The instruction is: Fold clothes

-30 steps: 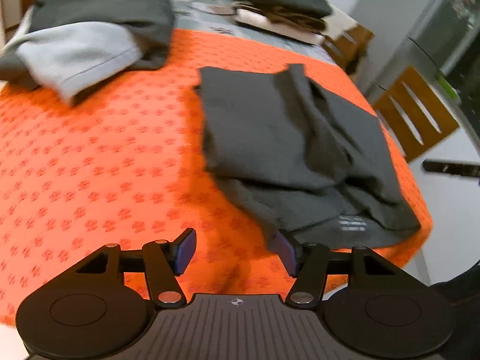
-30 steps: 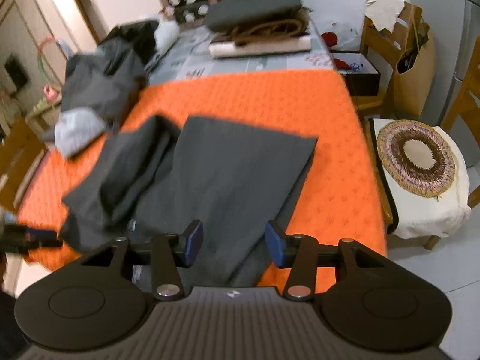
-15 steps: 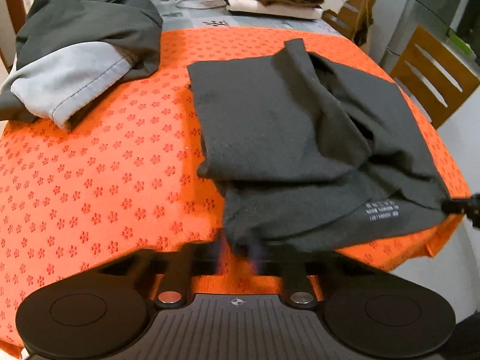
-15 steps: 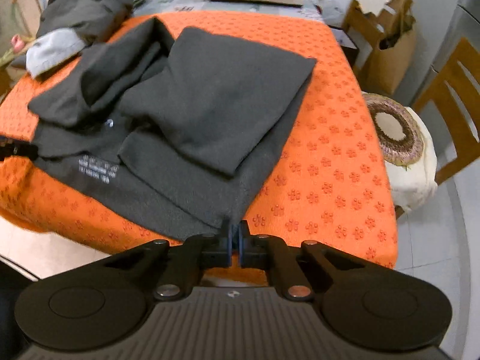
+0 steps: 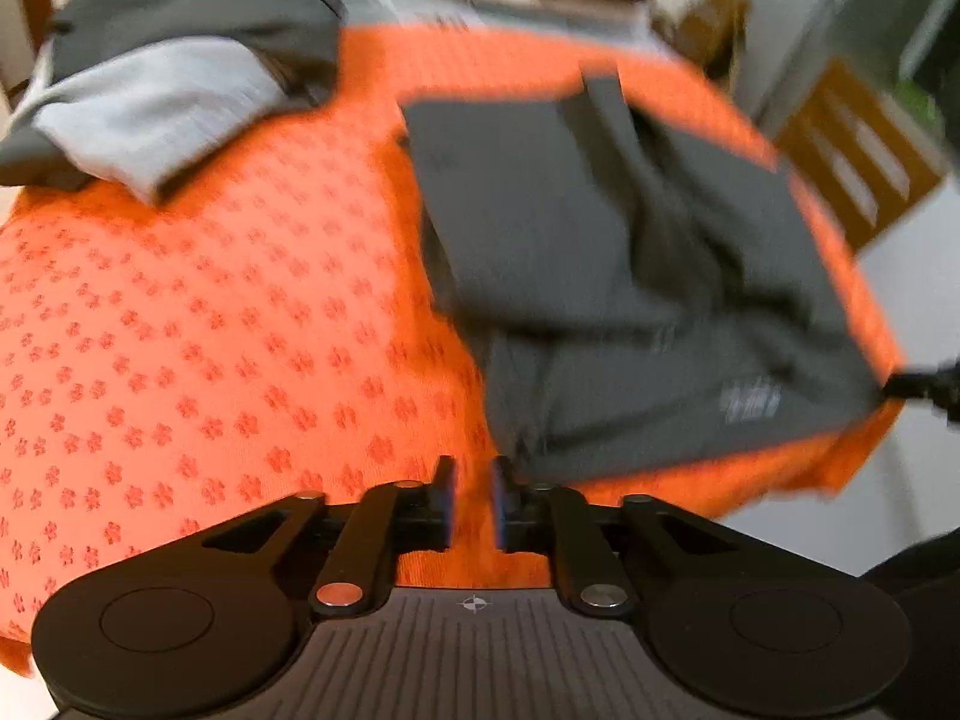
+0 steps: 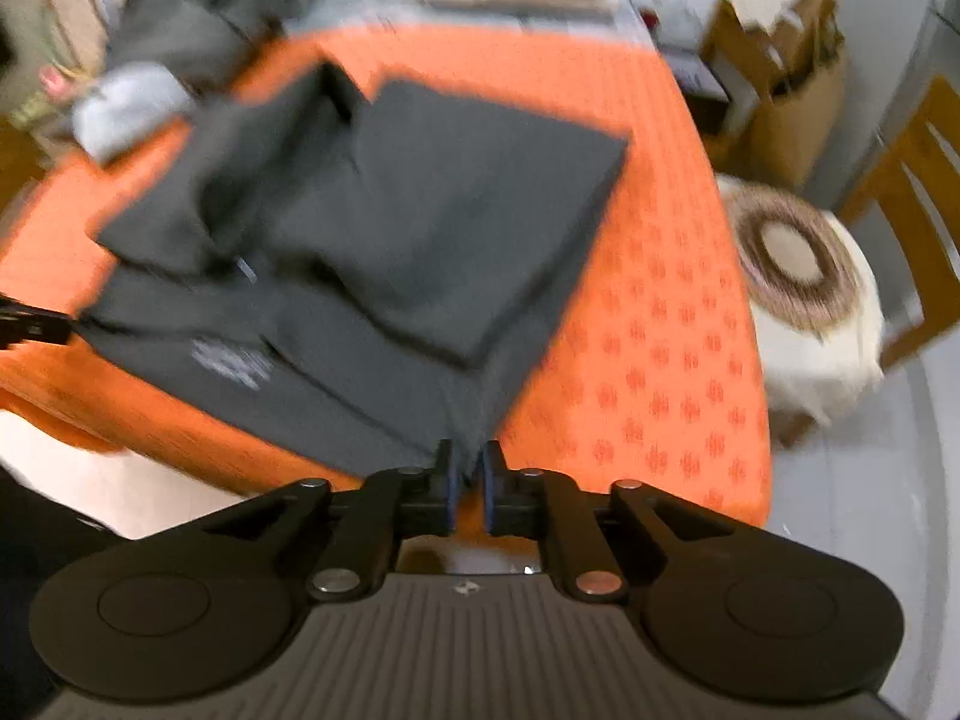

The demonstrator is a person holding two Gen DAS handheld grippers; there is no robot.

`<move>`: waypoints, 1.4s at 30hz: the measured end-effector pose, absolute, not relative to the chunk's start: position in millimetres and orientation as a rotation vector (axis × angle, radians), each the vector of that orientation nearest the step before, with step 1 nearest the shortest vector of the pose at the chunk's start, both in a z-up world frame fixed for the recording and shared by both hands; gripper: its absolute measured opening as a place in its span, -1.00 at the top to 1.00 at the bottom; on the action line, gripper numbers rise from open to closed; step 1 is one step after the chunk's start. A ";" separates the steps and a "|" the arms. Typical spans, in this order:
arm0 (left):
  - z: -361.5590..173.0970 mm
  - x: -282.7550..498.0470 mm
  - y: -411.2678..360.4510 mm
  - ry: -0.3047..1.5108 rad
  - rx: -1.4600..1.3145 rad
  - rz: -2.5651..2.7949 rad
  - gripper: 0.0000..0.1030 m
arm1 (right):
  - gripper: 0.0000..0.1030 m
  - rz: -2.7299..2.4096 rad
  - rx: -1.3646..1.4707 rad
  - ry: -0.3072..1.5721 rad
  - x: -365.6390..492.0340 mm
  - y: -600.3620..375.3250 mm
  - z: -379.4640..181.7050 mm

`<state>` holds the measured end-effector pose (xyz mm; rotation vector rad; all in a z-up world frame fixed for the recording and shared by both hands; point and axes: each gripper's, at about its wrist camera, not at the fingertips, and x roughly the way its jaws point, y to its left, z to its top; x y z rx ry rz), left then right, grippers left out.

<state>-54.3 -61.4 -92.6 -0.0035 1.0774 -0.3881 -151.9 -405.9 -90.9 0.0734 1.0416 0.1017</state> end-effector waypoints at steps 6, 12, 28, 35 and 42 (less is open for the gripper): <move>-63.9 -27.4 -39.3 0.987 -0.146 -0.286 0.20 | 0.39 0.207 0.096 0.940 -122.9 -411.0 -49.8; -57.8 21.4 -25.6 0.958 -0.282 -0.267 0.05 | 0.36 0.268 0.220 0.928 -66.2 -395.5 -39.2; -118.1 151.8 -28.2 1.080 -0.449 -0.432 0.05 | -0.30 0.074 0.045 0.874 66.8 -276.7 -68.3; -129.2 166.3 -49.3 1.112 -0.388 -0.502 0.88 | -0.34 0.001 -0.063 0.920 104.9 -264.8 -94.9; -130.4 164.3 -46.7 1.126 -0.334 -0.489 0.89 | -0.07 -0.133 0.044 1.000 88.1 -317.6 -108.8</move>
